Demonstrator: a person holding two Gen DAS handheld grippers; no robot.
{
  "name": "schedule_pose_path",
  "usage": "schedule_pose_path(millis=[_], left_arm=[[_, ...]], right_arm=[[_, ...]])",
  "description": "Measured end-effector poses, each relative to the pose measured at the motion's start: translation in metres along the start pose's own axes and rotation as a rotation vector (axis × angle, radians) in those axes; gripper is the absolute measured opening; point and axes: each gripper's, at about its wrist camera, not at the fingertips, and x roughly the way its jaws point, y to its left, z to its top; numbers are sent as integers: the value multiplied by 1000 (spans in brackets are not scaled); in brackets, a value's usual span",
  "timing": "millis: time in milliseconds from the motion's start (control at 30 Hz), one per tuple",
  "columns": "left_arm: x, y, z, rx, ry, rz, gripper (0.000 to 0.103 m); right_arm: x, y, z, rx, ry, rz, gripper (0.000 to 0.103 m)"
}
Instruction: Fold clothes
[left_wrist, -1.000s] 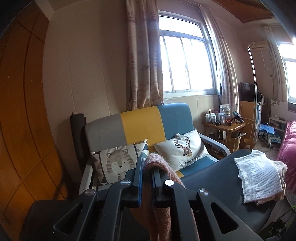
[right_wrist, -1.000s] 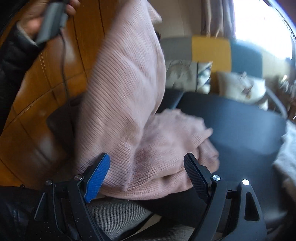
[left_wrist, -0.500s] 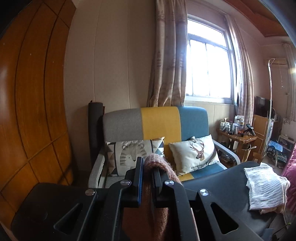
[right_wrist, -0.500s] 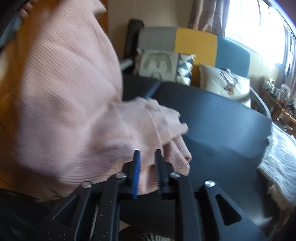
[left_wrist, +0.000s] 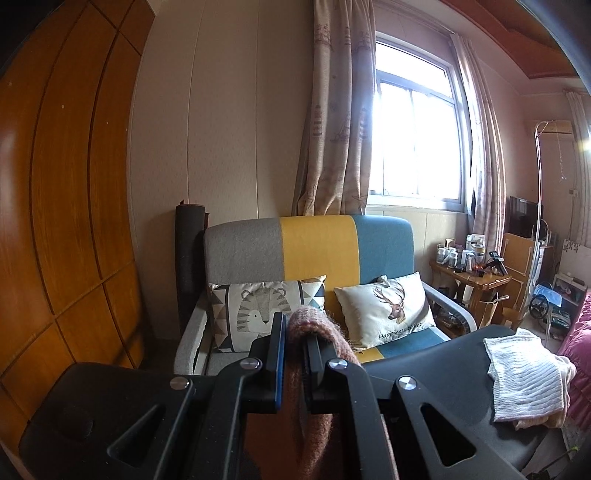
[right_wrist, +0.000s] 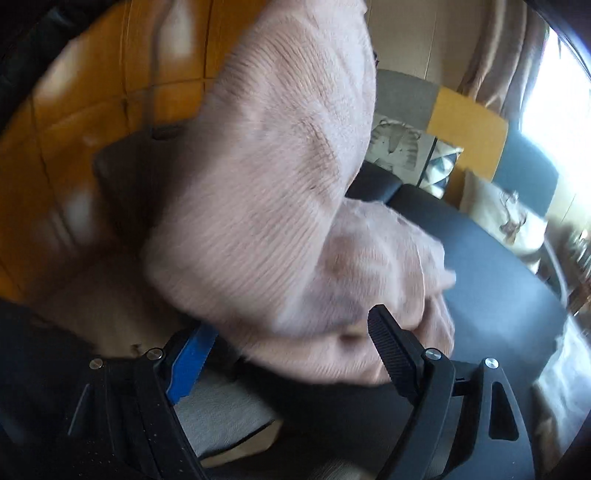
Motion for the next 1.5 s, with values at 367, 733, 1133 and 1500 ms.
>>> schedule_pose_path(millis=[367,733,1133,1500], left_arm=[[-43,46,-12,-74,-41,74,8],[-26,39,-30,-49,28,34,12],[67,62,-65,-11,153,211,12],[85,83,-80,-30,203,256,12]], right_arm=[[-71,-83,35,213,-183,-273,23],[-130,-148,84,259,-365,-518,24],[-60,-75,-26,73,-65,-334,67],[34,-53,13,-157,13,-335,67]])
